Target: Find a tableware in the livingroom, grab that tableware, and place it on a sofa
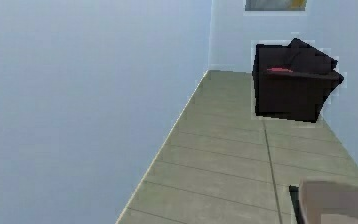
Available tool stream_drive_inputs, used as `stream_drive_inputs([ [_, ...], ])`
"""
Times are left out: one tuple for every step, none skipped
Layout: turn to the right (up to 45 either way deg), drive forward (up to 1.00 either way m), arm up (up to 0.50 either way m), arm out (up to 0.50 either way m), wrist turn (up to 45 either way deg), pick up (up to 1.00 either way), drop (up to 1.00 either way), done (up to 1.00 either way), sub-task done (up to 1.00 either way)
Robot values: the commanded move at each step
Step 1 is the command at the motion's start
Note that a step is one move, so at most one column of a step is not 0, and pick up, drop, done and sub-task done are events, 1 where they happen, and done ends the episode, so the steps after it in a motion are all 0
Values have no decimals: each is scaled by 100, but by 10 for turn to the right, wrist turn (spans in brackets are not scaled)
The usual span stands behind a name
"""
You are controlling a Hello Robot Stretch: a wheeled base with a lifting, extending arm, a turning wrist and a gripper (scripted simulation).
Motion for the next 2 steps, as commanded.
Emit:
stream_drive_inputs([
  [0, 0, 0, 0, -300, 0, 0, 0, 0],
  [0, 0, 0, -24, 0, 0, 0, 0, 0],
])
